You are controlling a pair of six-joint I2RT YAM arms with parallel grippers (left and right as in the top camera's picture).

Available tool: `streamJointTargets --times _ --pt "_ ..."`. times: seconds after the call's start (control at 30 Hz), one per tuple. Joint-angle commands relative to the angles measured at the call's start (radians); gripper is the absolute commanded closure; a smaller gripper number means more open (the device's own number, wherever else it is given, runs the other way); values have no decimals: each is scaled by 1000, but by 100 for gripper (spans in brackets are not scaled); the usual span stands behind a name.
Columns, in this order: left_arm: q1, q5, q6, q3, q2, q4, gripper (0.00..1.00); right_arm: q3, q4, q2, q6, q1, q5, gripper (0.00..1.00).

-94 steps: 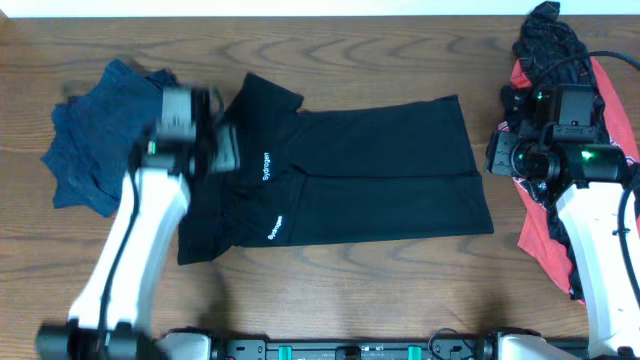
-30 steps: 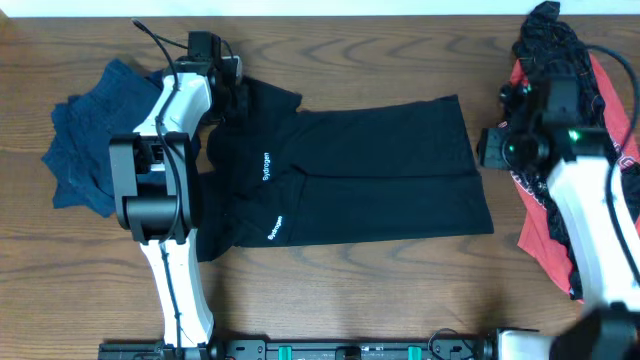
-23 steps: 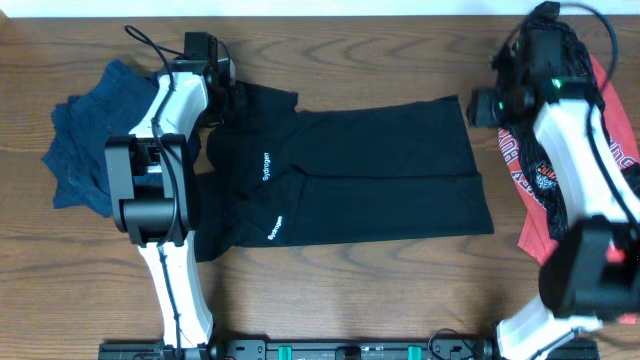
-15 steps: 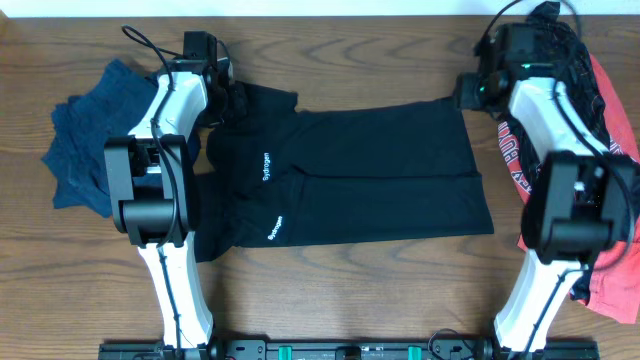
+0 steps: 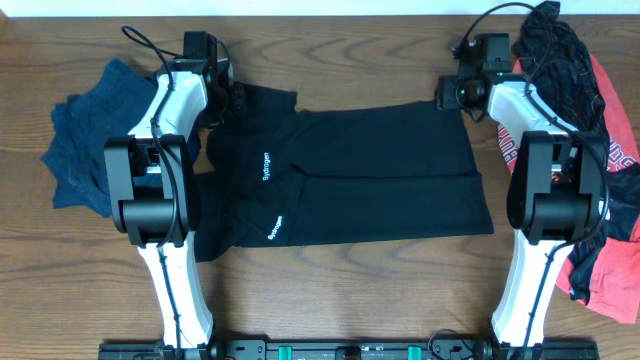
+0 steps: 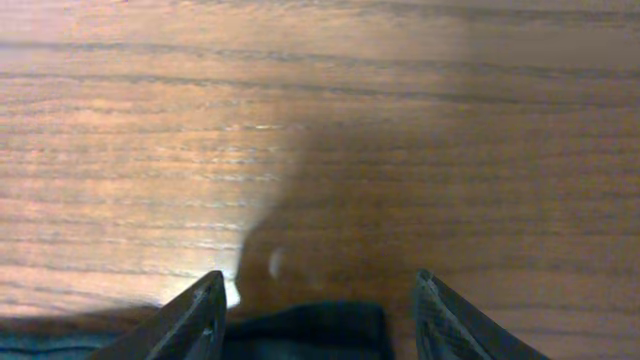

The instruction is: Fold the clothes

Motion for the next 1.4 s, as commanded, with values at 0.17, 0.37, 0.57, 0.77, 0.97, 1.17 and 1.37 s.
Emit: streamJointTargets --times 0.17,0.37,0.57,0.77,0.97,1.17,1.37 --pt "5 6 -10 -7 -31 -6 92 -5 -49 57 2 11 -16 52" --pt "5 6 -9 -7 -31 -6 92 -5 -95 57 2 2 61 60" --pt "5 6 -10 -7 -31 -6 92 -5 -105 57 2 2 76 90" --pt "5 6 -9 -7 -31 -6 92 -5 -114 57 3 2 79 99" --pt "5 7 -7 -6 -63 -6 94 -5 -148 11 70 0 133 99" --pt "6 6 2 -6 -184 -32 94 -5 -209 -118 99 -11 202 99" --pt "6 6 2 -6 -284 -121 94 -5 -356 -258 119 -34 241 99"
